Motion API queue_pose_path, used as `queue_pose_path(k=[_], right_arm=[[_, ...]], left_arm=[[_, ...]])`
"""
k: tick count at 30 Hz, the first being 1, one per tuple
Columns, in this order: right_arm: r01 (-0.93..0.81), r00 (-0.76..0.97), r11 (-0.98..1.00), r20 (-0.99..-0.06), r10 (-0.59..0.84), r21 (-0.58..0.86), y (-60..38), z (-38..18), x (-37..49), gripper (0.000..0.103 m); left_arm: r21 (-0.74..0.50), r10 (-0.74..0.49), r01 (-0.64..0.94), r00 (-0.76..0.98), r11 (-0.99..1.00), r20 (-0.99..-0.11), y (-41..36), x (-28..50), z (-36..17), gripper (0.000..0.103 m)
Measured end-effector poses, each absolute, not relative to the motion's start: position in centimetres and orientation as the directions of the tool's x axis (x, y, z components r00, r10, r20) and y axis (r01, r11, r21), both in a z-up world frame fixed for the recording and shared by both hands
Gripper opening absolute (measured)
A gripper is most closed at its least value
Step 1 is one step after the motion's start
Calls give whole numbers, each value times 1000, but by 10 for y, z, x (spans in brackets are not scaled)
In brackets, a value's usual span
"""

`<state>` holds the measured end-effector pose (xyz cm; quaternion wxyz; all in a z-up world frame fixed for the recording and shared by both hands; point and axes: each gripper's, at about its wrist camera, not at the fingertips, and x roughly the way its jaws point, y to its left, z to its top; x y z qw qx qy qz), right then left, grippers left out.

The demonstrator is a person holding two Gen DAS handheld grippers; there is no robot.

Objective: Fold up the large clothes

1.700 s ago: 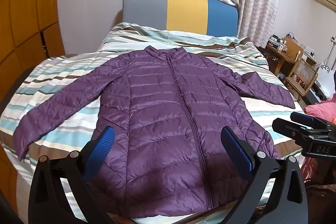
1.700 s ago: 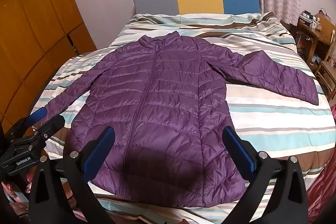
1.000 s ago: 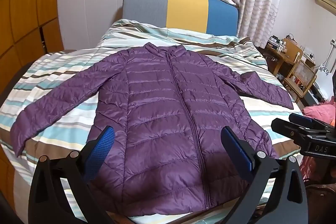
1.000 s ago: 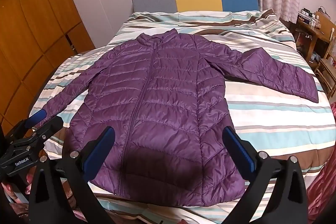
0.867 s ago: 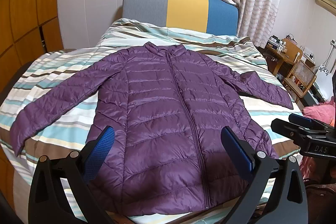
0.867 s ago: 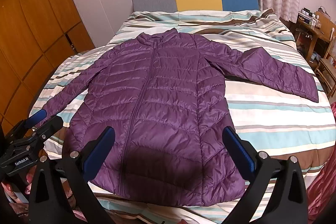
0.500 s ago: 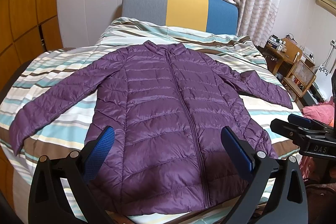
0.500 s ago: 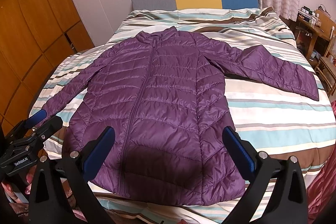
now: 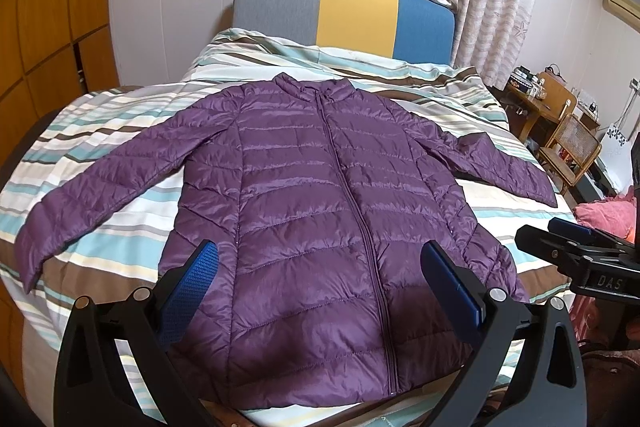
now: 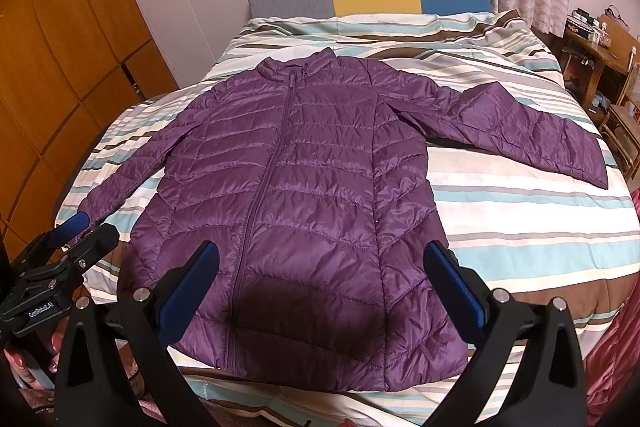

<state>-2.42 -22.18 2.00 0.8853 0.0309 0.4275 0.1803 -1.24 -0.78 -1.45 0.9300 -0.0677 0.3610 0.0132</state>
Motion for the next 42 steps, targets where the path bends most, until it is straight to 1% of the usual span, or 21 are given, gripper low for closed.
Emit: queue_pose_path(k=[27,35,39,42], right_arm=[[-275,565,938,-754,335,211,-225,18,-22,101],[-260,561,940,-757,334,222,-229,15,-18,101],[-256,572,946,-758,315,200,-228,12,-15,101],[-250,582,947,-751,312,200,-231,7,-10,101]], left_arm=[[-143,-40,-83,720,986,-693,-6,-10,-19,100],[-170,-61,-85,704,982,-708,-1,-5,-18,100],[-177,-71,-81,695,981,-716,0,-2,-19,100],[-234,-126,-67,684,970,-719,6,7,-24,100]])
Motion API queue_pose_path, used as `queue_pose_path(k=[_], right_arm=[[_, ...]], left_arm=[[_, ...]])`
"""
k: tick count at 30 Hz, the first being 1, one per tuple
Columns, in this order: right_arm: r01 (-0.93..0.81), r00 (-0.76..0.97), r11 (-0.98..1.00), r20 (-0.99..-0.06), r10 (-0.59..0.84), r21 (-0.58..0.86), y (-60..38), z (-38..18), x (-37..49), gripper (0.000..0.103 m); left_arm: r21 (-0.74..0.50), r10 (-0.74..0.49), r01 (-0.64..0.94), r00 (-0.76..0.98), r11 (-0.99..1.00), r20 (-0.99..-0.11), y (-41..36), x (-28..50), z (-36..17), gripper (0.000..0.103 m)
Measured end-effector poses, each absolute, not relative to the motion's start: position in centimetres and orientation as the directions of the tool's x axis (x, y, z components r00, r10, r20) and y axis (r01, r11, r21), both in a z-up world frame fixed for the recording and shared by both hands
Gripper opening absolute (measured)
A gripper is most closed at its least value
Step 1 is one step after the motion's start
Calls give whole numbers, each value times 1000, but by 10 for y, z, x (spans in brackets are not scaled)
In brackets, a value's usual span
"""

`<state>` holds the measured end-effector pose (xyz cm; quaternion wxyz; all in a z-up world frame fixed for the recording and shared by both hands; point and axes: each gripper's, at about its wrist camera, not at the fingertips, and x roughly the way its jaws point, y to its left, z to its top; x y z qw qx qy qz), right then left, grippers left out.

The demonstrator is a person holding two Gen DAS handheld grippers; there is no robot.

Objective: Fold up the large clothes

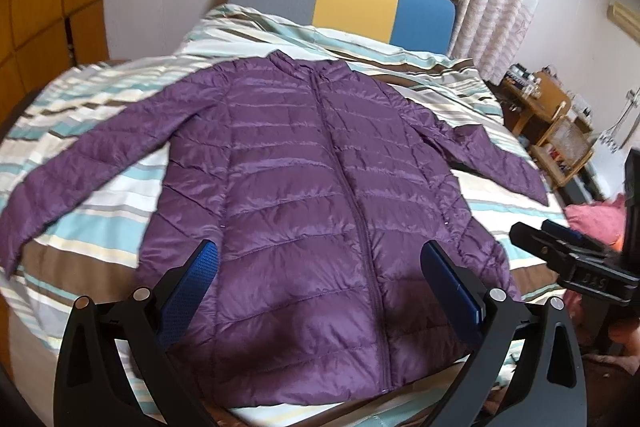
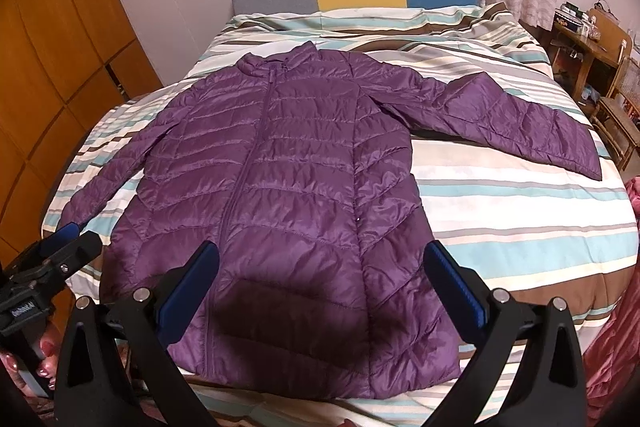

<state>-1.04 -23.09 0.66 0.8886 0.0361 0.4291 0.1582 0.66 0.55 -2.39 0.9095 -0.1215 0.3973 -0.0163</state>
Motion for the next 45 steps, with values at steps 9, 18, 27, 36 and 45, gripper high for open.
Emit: queue_pose_path(k=[9,18,27,36,45], right_arm=[[-173,637,966,-726,259,192,-264,-41,40,101],[152,669,930,-727,152,334,-375,-94,110,101],[410,745,714,-660,97,568,-480,-122,151,76],[493,763,642,-647,7,588,-519,-131,177,59],[587,751,540,-655,-86,603,-553,-133,183,24]], left_arm=[[-190,7,-230,654,954,-757,37,57,-55,100],[16,262,-382,603,924,-754,79,131,-94,100],[107,404,-510,519,854,-753,122,188,-125,100],[77,375,-521,496,850,-783,130,194,-148,100],[-19,307,-526,524,850,-794,140,191,-156,100]])
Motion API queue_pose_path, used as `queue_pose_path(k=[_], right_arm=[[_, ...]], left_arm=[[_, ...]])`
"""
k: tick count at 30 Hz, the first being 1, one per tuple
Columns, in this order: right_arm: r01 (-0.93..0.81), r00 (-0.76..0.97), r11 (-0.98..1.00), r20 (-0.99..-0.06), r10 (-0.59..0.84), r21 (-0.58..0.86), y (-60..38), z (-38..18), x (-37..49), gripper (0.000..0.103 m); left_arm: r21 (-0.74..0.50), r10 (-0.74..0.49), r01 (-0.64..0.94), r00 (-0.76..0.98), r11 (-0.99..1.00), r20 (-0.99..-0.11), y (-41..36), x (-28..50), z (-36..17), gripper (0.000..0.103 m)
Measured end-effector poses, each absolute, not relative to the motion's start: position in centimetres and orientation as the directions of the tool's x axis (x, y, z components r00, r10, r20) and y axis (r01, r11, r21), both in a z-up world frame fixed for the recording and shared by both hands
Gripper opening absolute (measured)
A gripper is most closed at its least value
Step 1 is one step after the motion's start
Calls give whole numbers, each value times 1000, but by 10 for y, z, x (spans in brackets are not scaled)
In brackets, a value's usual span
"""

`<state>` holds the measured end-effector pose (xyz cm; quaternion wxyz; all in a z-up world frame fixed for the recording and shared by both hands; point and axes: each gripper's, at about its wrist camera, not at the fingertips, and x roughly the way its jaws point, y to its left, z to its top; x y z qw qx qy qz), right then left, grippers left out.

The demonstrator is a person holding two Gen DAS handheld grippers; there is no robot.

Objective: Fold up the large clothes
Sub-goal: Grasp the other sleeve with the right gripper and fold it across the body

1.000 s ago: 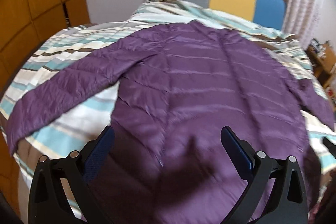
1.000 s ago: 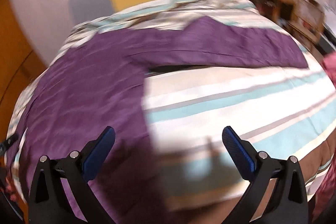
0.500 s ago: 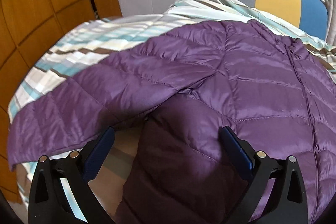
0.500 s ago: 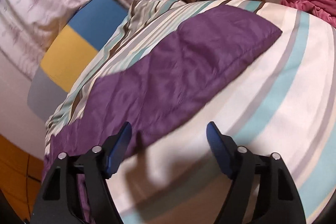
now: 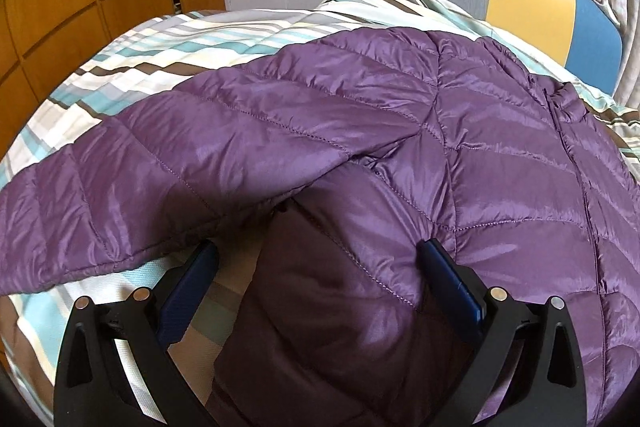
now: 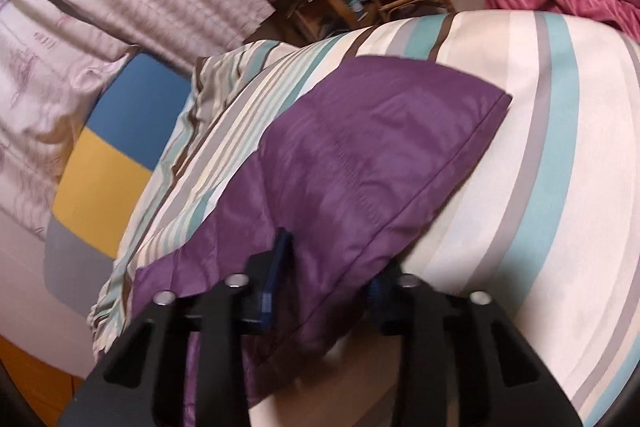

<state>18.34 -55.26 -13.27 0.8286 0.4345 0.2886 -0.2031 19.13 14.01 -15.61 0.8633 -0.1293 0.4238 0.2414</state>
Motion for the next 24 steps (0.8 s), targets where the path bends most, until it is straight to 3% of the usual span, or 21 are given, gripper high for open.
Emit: queue_pose_path(k=[2,9,18,24], right_arm=[[602,730,576,-673,-116,553,-548,-125,189,14],[456,777,834,-597,-202,310,-467,-71,209,9],[53,843,997,-537,-18,50,-291,-52,216,8],[-203,850,941,-526,32,-271,-167,-73,210,8]], left_arm=[[-2,322,-528,521,849,-790,137,193,-156,100],[-7,325,-531,530,847,-783,137,193,-157,100],[-18,319,-531,536,847,-781,139,191,-158,100],[-25,316,-531,541,847,-779,139,191,-158,100]])
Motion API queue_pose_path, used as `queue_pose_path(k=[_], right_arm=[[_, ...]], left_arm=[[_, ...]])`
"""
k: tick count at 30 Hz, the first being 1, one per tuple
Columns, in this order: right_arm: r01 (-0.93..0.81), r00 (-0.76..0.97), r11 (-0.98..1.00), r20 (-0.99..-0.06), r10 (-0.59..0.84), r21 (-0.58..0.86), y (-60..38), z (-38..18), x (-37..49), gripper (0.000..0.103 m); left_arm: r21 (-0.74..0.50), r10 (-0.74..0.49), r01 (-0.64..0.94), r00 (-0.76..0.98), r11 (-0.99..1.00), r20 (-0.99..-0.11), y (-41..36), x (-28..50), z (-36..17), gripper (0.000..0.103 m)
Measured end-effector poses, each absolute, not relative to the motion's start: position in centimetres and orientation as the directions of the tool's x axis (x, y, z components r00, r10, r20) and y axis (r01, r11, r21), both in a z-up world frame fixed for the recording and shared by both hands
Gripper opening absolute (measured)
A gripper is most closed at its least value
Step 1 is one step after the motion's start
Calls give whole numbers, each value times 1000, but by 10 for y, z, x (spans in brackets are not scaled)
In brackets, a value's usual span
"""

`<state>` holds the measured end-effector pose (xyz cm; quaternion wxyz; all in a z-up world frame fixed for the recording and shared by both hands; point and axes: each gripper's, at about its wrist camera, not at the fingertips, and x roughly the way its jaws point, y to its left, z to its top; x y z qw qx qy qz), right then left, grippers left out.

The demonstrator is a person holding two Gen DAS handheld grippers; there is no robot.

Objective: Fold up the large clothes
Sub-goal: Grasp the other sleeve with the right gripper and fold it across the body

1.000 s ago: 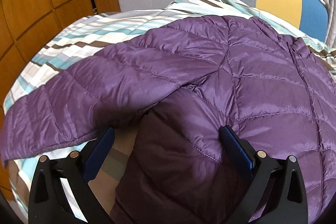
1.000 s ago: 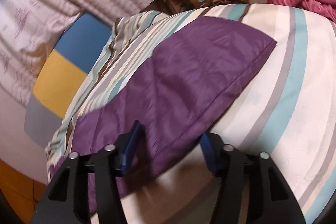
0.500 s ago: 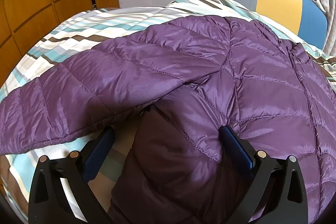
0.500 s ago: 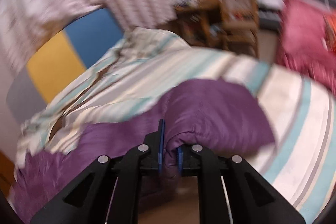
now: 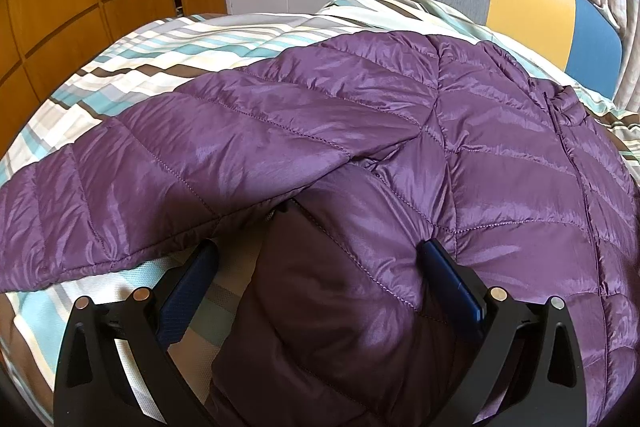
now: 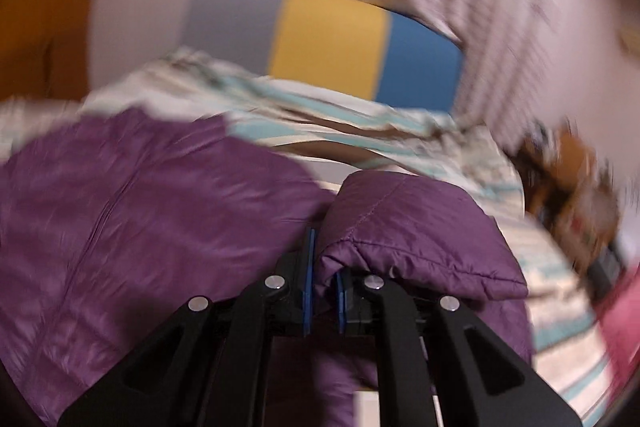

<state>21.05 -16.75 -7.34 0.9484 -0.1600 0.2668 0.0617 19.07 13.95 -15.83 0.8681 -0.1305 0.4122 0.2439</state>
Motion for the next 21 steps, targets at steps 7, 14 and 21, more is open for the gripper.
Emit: queue_pose_path(k=[7,14,21], right_arm=[[-377,876,772,-468,117,-512,-69,-108,187,8],[-592,778,613,-568,267,-523,-13,-145,181,25],[-550,821,553,-525,223,-626,-9,-167,177,25]], left_arm=[[-25,318,-531,543,847,-777,139,190,-158,100],[-26,318,-531,544,847,-777,139,190,-158,100],[-26,317,-531,544,847,-776,139,190,-158,100]])
